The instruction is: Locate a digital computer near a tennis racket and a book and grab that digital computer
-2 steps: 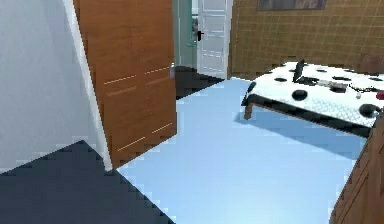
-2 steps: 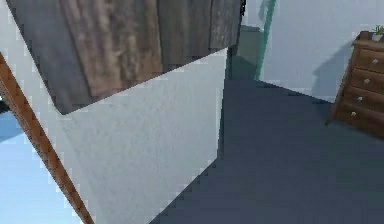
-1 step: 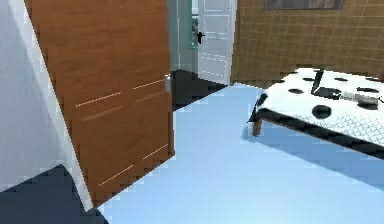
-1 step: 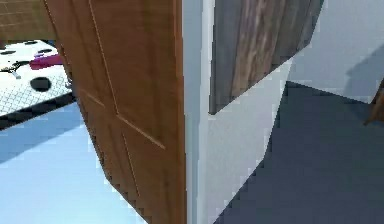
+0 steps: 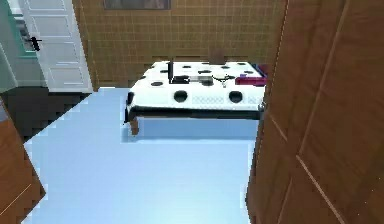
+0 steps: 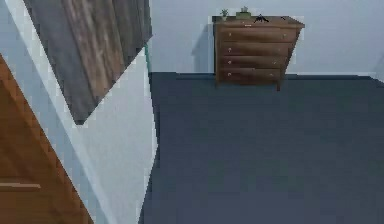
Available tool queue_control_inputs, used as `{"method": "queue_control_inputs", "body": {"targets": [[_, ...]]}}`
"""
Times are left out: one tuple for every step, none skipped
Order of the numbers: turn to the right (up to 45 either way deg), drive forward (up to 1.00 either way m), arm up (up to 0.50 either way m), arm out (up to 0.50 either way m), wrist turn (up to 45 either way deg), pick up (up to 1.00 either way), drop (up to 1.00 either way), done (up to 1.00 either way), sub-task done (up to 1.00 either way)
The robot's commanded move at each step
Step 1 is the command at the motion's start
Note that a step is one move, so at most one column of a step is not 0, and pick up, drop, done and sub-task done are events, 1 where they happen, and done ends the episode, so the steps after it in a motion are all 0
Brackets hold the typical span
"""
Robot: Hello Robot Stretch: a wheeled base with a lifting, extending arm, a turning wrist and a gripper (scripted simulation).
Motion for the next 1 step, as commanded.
{"method": "queue_control_inputs", "body": {"targets": [[0.0, 1.00, 0.00, 0.00, 0.0, 0.00, 0.00, 0.00, 0.00]]}}
